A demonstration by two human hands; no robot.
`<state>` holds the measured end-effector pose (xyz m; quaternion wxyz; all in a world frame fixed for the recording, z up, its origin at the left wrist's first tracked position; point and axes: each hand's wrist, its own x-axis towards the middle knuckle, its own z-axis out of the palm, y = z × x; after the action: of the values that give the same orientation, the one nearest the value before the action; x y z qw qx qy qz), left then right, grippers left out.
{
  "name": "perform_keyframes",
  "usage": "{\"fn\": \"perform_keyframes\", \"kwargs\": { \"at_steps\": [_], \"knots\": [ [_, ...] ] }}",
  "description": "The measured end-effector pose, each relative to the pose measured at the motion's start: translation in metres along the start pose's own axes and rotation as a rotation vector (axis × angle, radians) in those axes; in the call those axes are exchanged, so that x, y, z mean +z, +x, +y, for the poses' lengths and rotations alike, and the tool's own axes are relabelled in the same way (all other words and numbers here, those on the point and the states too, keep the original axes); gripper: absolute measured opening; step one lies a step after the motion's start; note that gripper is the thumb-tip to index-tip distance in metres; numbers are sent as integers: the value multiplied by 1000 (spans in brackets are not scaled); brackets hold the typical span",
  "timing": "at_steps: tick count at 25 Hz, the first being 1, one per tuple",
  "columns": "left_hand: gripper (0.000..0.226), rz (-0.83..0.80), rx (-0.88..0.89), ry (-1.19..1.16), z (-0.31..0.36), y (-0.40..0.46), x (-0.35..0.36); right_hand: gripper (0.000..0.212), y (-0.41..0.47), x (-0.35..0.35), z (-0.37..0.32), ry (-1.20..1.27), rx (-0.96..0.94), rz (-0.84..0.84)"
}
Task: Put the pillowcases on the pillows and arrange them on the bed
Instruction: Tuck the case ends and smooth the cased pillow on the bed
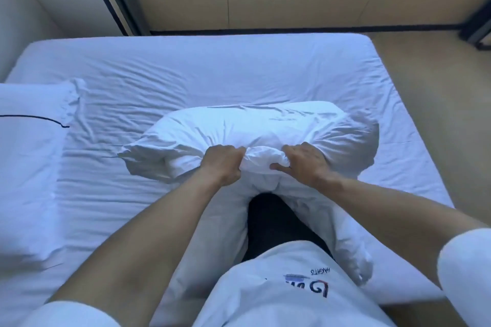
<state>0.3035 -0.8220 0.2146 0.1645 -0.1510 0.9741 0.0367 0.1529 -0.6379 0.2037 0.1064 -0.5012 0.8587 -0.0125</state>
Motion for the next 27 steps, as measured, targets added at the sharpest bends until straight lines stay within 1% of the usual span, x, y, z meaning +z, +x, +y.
{"fn": "perform_keyframes", "kwargs": {
  "at_steps": [3, 5, 7, 8, 10, 11, 13, 16, 19, 21, 24, 26, 27],
  "knots": [
    [13, 118, 30, -66, 31, -40, -20, 61, -44, -32, 6, -13, -1, 64],
    [17, 196, 37, -25, 46, -66, -29, 63, -70, -45, 4, -64, -51, 118],
    [20, 227, 47, 12, 53, -93, -42, 70, -95, -56, -5, -91, -92, 168],
    [20, 224, 55, -12, 55, -107, -51, 72, -108, -62, -11, -92, -114, 215],
    [18, 225, 58, -73, 57, -131, -67, 68, -132, -75, -20, -109, -201, 394],
    [18, 253, 54, -68, 60, -146, -75, 64, -145, -85, -23, -114, -250, 484],
    [19, 317, 50, -23, 67, -173, -90, 57, -166, -102, -27, -126, -342, 593],
    [19, 355, 38, -26, 76, -191, -108, 51, -176, -123, -26, -118, -406, 642],
    [20, 396, -3, -43, 81, -204, -125, 51, -180, -138, -31, -129, -427, 669],
    [21, 485, -22, -42, 81, -211, -143, 55, -182, -159, -35, -130, -438, 706],
    [20, 659, -68, 0, 80, -214, -166, 57, -183, -200, -32, -123, -457, 739],
    [22, 759, -68, 54, 92, -219, -144, 53, -193, -189, -24, -121, -488, 745],
    [25, 720, -57, 86, 105, -224, -115, 48, -204, -162, -18, -99, -513, 726]
  ]
}}
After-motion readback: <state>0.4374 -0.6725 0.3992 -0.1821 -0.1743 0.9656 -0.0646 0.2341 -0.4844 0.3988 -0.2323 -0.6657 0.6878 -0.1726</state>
